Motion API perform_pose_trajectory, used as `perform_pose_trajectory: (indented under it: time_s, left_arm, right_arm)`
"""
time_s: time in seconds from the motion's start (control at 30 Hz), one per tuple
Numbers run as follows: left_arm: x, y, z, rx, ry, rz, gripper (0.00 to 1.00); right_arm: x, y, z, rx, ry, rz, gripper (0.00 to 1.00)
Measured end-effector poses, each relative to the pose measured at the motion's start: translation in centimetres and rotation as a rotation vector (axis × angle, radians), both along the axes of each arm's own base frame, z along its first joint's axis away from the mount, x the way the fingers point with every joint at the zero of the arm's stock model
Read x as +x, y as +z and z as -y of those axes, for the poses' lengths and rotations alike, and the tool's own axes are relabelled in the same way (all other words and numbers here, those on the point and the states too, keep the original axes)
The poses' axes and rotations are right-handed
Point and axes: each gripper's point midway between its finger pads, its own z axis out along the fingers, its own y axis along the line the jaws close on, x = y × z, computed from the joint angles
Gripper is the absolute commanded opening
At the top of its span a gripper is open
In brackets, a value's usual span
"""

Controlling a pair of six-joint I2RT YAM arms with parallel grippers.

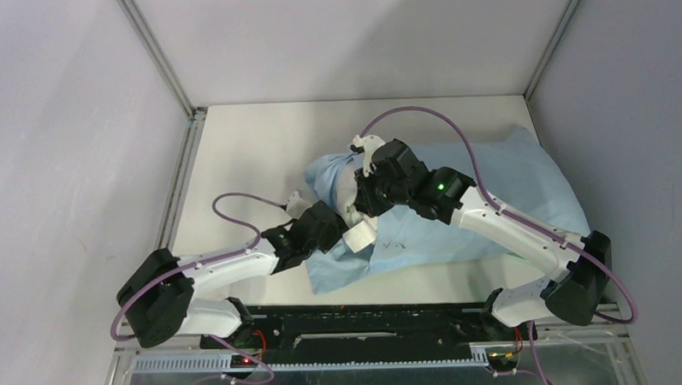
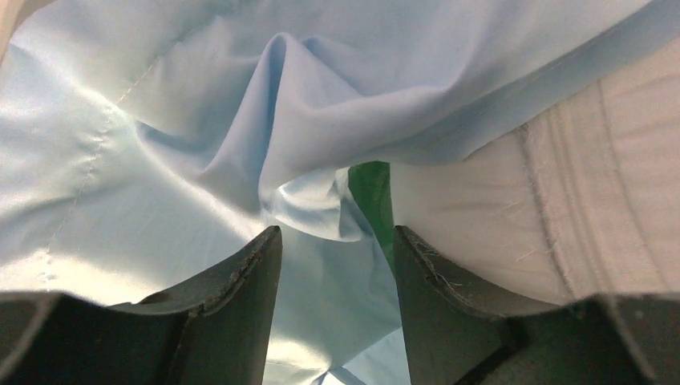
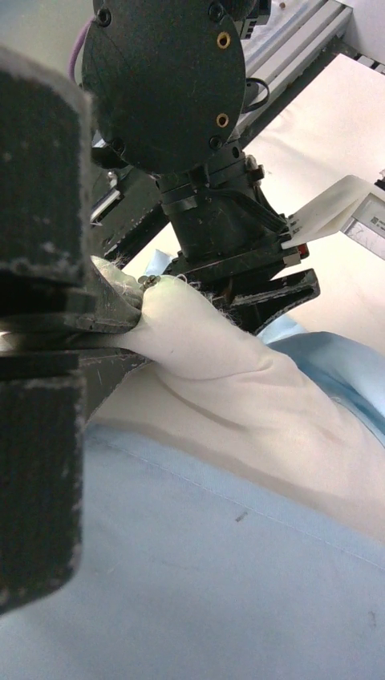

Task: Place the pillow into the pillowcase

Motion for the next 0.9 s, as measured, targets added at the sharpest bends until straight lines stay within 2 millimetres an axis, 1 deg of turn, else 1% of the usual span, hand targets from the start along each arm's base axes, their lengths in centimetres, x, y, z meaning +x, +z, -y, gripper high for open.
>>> perform_pose_trajectory:
  time_s: [0.13, 0.27, 0.43, 0.5, 0.57, 0.67, 0.8, 0.87, 0.9]
  left_arm:
    - [-0.3, -0.3, 0.3, 0.001, -0.007, -0.008, 0.57]
    - [-0.5, -2.0, 0.8, 0.025, -0.014, -0.039, 0.58]
    - [-0.1, -3.9, 1.4, 0.037, -0.009, -0.055, 0.59]
    - [0.1, -4.2, 1.7, 0.036, -0.008, -0.053, 0.59]
    - [0.4, -4.2, 1.8, 0.036, -0.003, -0.046, 0.57]
    - [1.1, -3.7, 2.0, 0.037, 0.012, -0.029, 0.51]
    - [2.1, -3.4, 2.2, 0.044, 0.036, -0.01, 0.37]
    - [2.6, -3.4, 2.2, 0.05, 0.047, -0.005, 0.23]
    - [2.8, -3.4, 2.2, 0.053, 0.053, -0.002, 0.11]
  right_arm:
    - [0.0, 0.0, 0.0, 0.001, -0.002, -0.002, 0.0]
    - [0.0, 0.0, 0.0, 0.002, -0.002, -0.002, 0.0]
    - [0.0, 0.0, 0.0, 0.003, -0.004, -0.004, 0.0]
    - [0.0, 0.0, 0.0, 0.004, -0.005, -0.004, 0.0]
    - [0.0, 0.0, 0.0, 0.004, -0.005, -0.005, 0.0]
    - [0.1, 0.1, 0.0, 0.006, -0.01, -0.001, 0.0]
    - [0.4, 0.2, 0.0, 0.011, -0.018, 0.007, 0.0]
    - [0.6, 0.2, 0.0, 0.009, -0.025, 0.011, 0.0]
    - [0.6, 0.2, 0.1, 0.007, -0.028, 0.014, 0.0]
